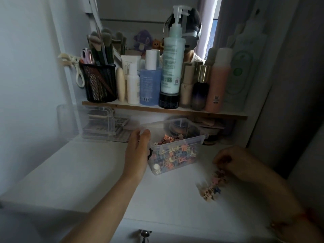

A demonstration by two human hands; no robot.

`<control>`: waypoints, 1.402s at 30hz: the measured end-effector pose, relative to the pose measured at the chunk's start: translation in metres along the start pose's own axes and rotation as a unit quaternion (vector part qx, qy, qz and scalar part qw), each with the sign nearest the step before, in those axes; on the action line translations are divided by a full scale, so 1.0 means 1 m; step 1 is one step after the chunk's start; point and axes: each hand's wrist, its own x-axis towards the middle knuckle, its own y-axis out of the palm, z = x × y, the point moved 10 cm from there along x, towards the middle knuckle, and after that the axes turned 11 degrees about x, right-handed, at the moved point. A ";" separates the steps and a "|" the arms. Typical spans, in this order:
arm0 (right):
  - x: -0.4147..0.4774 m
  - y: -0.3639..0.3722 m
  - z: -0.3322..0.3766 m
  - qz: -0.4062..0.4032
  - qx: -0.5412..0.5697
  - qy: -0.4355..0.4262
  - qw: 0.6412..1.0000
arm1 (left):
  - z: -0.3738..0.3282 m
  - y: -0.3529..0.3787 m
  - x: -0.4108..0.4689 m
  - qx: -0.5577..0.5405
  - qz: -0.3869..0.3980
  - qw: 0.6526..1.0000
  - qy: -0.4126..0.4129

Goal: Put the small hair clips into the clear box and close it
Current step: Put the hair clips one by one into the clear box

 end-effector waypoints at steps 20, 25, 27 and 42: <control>-0.017 0.018 0.031 0.064 0.059 -0.029 0.996 | -0.004 0.001 -0.001 -0.008 0.002 1.000 0.007; -0.018 -0.011 0.061 -0.039 0.104 -0.115 0.987 | -0.004 0.002 -0.002 0.005 0.008 1.000 0.007; -0.023 -0.038 0.083 -0.105 0.197 -0.171 0.960 | -0.003 0.001 -0.001 0.008 0.007 1.000 0.006; -0.027 -0.021 0.110 -0.036 0.212 -0.221 0.951 | -0.002 0.001 0.000 0.008 0.008 1.000 0.013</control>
